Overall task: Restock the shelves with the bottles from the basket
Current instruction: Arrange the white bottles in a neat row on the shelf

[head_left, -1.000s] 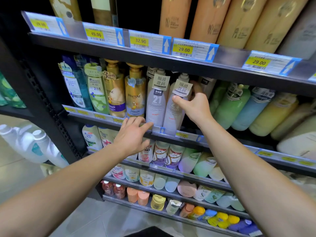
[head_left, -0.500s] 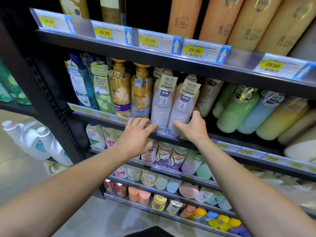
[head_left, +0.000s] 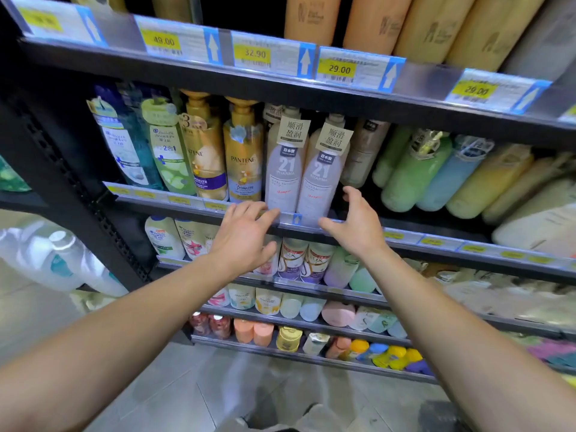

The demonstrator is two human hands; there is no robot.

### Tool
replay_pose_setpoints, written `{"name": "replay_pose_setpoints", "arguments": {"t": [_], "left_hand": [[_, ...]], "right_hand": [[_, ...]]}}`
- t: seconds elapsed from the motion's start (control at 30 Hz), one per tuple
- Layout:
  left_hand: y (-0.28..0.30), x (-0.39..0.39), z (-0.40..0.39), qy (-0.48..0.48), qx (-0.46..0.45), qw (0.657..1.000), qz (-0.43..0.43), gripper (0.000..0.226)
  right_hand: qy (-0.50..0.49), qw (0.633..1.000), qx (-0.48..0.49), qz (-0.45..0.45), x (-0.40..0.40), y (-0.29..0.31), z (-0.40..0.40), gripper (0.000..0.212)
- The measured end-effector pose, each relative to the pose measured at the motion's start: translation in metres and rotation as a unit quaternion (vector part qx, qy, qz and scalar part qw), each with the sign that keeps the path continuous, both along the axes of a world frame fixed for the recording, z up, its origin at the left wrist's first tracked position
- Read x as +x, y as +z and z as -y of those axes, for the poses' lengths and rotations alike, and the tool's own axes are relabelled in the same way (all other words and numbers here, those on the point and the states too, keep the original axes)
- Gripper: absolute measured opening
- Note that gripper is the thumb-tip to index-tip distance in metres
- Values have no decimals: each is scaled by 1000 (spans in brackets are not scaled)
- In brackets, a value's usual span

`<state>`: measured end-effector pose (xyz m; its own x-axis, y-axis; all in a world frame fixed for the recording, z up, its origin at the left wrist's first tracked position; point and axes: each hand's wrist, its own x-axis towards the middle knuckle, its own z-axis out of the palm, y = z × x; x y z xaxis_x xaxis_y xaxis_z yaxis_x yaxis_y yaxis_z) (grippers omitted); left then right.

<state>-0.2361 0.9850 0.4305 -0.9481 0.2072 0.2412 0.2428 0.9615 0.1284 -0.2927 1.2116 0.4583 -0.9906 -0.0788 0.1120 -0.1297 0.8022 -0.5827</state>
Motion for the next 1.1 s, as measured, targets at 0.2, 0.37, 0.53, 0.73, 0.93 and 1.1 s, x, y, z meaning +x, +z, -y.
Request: {"name": "replay_pose_setpoints", "arguments": {"t": [0.2,0.37,0.53,0.73,0.93,1.1], "left_hand": [[2,18,-53,-72,16,997,-2,65],[-2,36,-131,-138,3,990,10,69],[-13,75,-238,-213,-16,977,11,67],[-36,149,-392,-304,-22,952,34,69],[-55,209,-529,-391,-36,916,80,66],[-88,221,-618,-434,-58,891,116,70]], "right_hand": [[33,994,103,-19,52,-13,-57,81],[19,986,164,-1,111,-28,-132,81],[-36,979,201,9,195,-47,-239,80],[-88,969,227,41,315,-71,-381,76],[-180,952,219,111,411,-94,-500,74],[-239,934,207,166,455,-123,-580,75]]}}
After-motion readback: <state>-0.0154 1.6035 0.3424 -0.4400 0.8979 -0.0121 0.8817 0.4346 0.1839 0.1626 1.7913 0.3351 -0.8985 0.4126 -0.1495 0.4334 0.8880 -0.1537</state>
